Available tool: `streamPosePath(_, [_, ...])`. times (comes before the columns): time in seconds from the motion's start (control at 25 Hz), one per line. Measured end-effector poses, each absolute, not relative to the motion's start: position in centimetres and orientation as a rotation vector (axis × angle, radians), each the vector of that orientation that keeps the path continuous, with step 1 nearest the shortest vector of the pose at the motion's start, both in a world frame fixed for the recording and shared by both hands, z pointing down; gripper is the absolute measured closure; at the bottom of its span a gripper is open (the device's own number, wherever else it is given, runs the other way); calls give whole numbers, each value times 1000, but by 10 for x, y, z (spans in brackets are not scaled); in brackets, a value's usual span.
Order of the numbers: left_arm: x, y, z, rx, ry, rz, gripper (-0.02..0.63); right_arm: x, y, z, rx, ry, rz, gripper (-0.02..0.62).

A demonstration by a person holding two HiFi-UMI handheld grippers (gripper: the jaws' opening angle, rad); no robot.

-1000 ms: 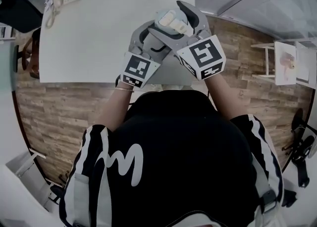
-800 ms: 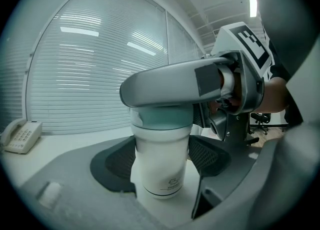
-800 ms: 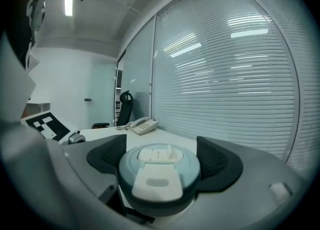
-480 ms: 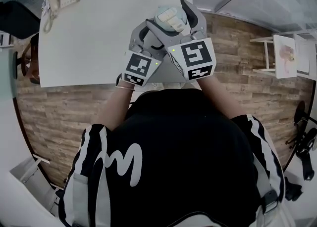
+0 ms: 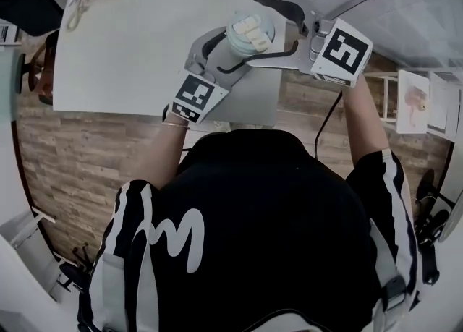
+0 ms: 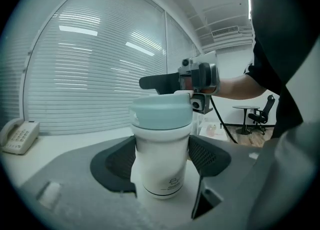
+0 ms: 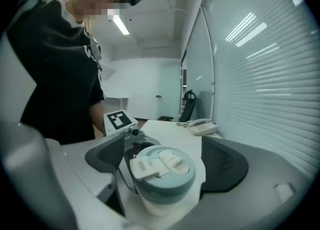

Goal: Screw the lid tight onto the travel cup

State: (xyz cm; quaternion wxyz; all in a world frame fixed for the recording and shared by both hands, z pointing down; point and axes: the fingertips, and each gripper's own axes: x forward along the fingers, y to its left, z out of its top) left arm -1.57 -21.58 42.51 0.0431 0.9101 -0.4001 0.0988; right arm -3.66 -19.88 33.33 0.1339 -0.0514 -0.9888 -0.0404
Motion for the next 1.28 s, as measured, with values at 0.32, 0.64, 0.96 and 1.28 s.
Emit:
streamPosePath(0.32, [-14, -215, 426, 2777, -1228, 317, 267, -43, -197, 362, -525, -2723, -66, 141])
streamPosePath(0.64, [-15, -215, 424, 2765, -1243, 325, 267, -44, -195, 358, -539, -2787, -72, 149])
streamPosePath(0.96, [-14, -212, 425, 2767, -1249, 322, 267, -43, -202, 359, -127, -2882, -19, 150])
streamPosePath(1.28, [-18, -213, 425, 2777, -1236, 317, 267, -46, -213, 361, 316, -2865, 42, 150])
